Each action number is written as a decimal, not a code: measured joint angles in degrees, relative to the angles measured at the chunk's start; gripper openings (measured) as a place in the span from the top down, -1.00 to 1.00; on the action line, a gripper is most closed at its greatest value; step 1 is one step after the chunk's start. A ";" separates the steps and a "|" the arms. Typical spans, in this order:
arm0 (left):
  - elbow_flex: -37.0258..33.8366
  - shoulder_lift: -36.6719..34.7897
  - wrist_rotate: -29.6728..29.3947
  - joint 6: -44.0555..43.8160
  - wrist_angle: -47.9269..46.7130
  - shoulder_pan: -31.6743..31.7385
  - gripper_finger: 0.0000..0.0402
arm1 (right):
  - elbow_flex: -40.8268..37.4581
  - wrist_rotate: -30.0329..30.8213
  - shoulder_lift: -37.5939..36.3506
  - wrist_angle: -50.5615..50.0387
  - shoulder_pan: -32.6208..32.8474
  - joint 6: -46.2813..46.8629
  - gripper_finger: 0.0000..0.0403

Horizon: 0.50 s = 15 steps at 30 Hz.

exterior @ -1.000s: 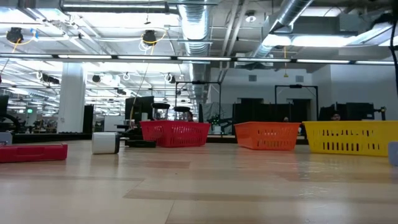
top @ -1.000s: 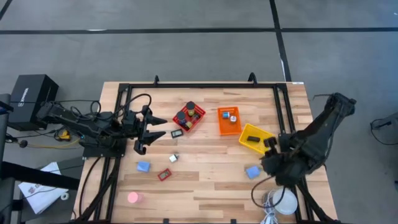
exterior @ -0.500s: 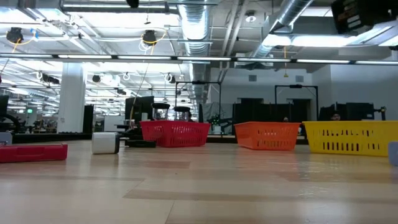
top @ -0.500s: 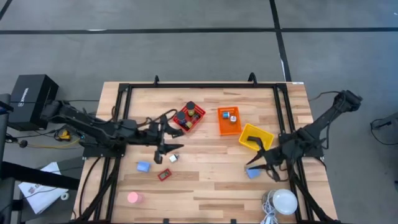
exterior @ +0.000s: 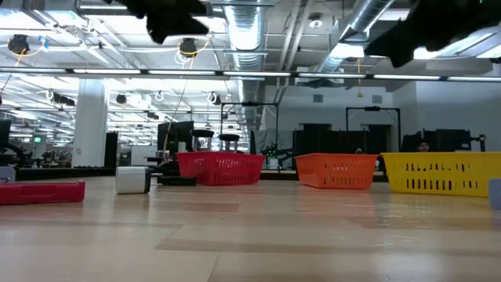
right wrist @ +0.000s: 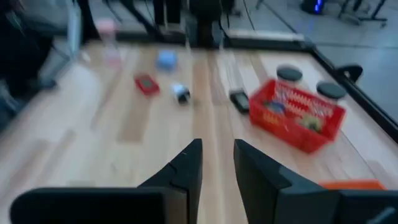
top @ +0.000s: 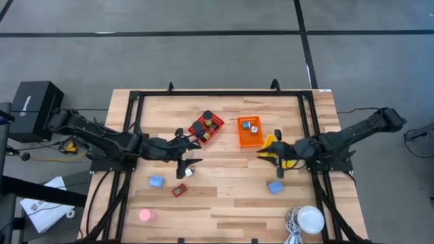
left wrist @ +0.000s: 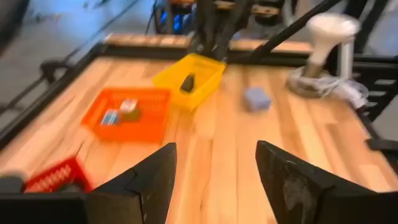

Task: Pick & Place Office items
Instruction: Put the black digital timer into the yellow bin

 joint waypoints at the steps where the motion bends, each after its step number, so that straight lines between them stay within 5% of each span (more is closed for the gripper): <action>1: 0.00 -0.05 -0.54 -1.77 -0.92 0.41 -0.09 | 0.00 -0.03 1.32 0.05 -0.83 -0.49 0.53; 15: -9.01 -0.03 -2.62 -9.92 -8.68 6.36 -0.22 | 4.16 -0.62 15.71 6.49 -5.39 -5.38 -0.11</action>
